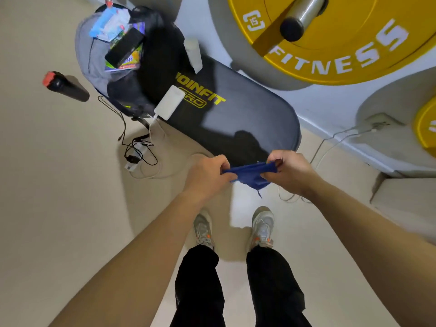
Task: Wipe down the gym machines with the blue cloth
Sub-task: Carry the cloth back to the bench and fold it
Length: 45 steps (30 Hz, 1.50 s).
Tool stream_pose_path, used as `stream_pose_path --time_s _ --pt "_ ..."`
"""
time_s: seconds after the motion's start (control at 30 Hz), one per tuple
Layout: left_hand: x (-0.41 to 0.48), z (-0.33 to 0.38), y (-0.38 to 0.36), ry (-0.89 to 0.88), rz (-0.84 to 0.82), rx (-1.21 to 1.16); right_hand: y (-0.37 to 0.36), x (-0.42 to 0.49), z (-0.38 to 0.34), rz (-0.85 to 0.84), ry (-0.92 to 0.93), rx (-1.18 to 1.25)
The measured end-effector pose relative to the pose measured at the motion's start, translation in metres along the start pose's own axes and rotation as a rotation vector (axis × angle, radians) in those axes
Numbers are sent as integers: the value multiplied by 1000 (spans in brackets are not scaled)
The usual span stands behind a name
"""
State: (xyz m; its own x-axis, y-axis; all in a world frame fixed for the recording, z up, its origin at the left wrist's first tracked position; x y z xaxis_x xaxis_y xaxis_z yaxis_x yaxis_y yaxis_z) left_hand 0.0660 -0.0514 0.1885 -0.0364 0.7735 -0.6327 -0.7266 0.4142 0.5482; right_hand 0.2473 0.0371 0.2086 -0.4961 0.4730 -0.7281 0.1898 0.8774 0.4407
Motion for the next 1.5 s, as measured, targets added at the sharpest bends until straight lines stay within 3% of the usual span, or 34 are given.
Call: stream_pose_path --time_s 0.17,0.27,0.37,0.5,0.67,0.83,1.1,1.33,1.5 --pt "22 -9 -13 -27 -45 -33 -3 16 18 -61 -10 -346" --pt "33 -5 -12 -59 -56 -40 -4 24 22 -84 4 -431" --pt "41 -5 1 -46 -2 -62 6 31 21 -34 9 -319" --pt "47 10 26 -54 96 -54 28 32 12 176 -19 -333" --pt "55 20 57 -64 205 -95 41 38 23 251 -69 -51" --pt "68 22 59 -81 197 9 29 62 63 202 -168 -225" --pt "94 -7 76 56 277 39 43 86 105 127 -312 -180" --pt "109 9 134 83 395 -119 135 72 72 426 -359 -235" --pt "100 21 155 70 450 -79 158 58 53 504 -272 -276"
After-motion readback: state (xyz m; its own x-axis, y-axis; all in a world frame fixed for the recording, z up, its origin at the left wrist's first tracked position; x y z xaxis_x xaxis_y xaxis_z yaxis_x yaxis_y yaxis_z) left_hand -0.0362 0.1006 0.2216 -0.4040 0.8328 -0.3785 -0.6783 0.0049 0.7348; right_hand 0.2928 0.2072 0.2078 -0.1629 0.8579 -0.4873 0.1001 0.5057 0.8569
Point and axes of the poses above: each hand's wrist, its own x-axis towards the middle knuckle, its own y-axis out of the back of the hand, z = x × y, the point moved 9 cm from there along x, towards the middle knuckle, and after that the axes turned 13 degrees about -z, right-handed, at the moved point
